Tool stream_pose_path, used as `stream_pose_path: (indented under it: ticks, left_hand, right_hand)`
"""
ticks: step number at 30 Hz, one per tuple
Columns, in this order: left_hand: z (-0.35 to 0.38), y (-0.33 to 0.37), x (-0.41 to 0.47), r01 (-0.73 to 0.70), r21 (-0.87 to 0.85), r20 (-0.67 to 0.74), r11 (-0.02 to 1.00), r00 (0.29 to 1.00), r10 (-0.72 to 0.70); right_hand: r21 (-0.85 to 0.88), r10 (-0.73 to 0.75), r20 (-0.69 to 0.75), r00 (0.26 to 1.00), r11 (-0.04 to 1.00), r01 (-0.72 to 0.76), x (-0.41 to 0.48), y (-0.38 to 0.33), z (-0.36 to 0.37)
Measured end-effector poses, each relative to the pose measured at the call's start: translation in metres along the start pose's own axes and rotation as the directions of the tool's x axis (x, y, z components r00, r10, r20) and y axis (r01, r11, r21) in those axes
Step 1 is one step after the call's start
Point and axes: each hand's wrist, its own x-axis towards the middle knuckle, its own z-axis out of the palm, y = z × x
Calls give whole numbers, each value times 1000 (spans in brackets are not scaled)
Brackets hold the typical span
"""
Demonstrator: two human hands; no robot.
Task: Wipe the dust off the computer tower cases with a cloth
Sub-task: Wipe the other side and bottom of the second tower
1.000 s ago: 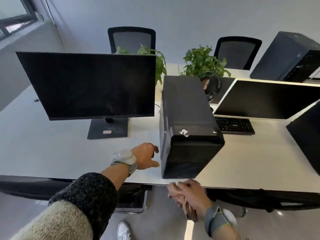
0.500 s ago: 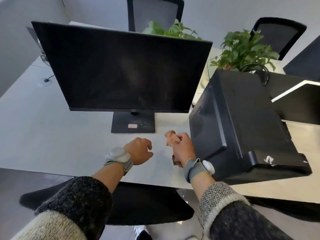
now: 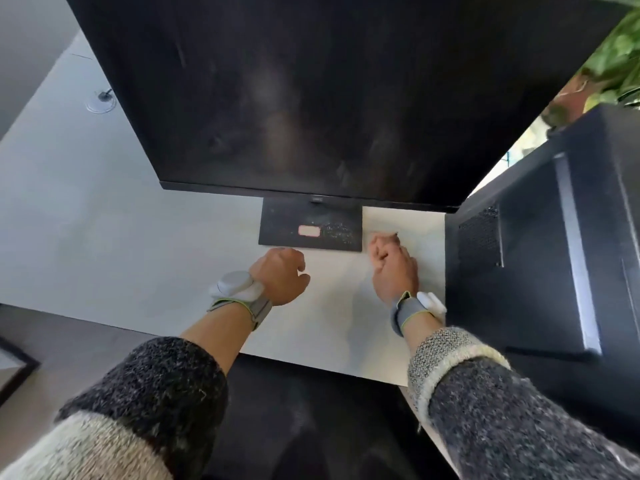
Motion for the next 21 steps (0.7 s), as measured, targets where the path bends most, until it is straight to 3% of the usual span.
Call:
stream_pose_path:
  ticks: [3,5,8,12,15,17,19,21]
  left_hand:
    - [-4,-12,10,8,-36,-59,999,998,-10]
    - [-7,-23,17,43,-56,-102,997,994,-49]
    - [-8,-41,34,104,-98,-142,990,983,-117]
    - [-12,-46,48,140,-198,-92,970,983,-160]
    - [-10,-57,60,142,-252,-69,957,984,-164]
    - [-11,-63,60,148,-280,-77,949,981,-176]
    - [-13,-66,58,153,-276,-89,949,979,-183]
    - [-13,-70,55,156,-259,-77,953,980,-182]
  right_hand:
    - [193,86,-142,986,979,-57,-2,-14,-7]
    - [215,81,-211,974,976,-35,8,-30,-6]
    - [148,-2,-184,983,989,30,33,-59,21]
    - [-31,-10,-141,990,1000,5,39,-92,51]
    - [-101,-300,-128,945,952,288,30,-107,73]
    - [-13,-474,-100,875,880,475,11,-116,72]
    - [112,-527,-110,843,836,537,3,-116,59]
    - [119,-437,-108,893,886,448,9,-112,49]
